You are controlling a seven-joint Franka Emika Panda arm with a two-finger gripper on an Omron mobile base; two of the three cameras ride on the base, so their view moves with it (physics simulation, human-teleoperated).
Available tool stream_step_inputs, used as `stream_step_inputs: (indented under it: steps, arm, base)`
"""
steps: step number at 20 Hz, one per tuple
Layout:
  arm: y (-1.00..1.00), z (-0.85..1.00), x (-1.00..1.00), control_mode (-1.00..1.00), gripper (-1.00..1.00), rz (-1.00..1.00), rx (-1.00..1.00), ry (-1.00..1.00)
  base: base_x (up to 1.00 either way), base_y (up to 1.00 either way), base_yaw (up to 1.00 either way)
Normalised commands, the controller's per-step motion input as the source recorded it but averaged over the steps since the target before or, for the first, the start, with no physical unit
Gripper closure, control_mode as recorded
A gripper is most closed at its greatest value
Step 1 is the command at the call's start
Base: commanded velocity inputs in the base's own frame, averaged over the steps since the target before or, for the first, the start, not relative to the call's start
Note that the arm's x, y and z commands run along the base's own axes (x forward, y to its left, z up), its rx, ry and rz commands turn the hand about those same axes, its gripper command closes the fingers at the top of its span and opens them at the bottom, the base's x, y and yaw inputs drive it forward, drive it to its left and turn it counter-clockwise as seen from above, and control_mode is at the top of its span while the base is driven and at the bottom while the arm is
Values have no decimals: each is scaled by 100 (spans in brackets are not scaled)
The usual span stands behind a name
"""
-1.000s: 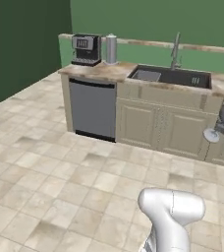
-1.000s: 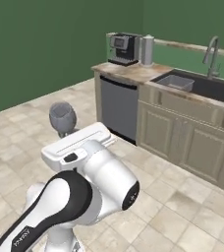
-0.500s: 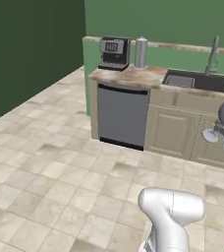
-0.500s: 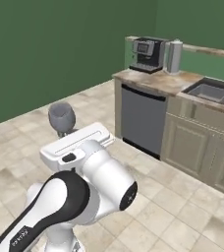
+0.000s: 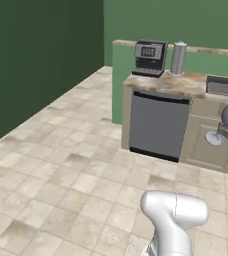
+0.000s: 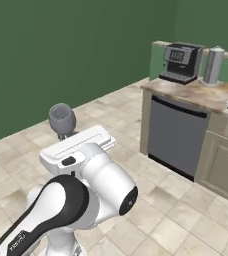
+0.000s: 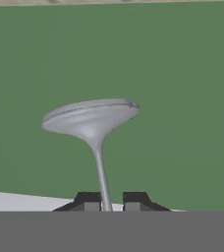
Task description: Retrieve the wine glasses from the counter and place one next to each plate.
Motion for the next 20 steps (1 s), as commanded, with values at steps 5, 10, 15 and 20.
stream_step_inputs:
  steps: [5,10,15,20]
  arm:
    - [0,0,0,100,100,0,0,0]
    - [0,0,0,100,100,0,0,0]
    - [0,0,0,100,100,0,0,0]
    - [0,0,0,100,100,0,0,0]
  base:
    - [100,100,20]
    - [100,100,-2]
    - [100,87,-64]
    - [93,87,-69]
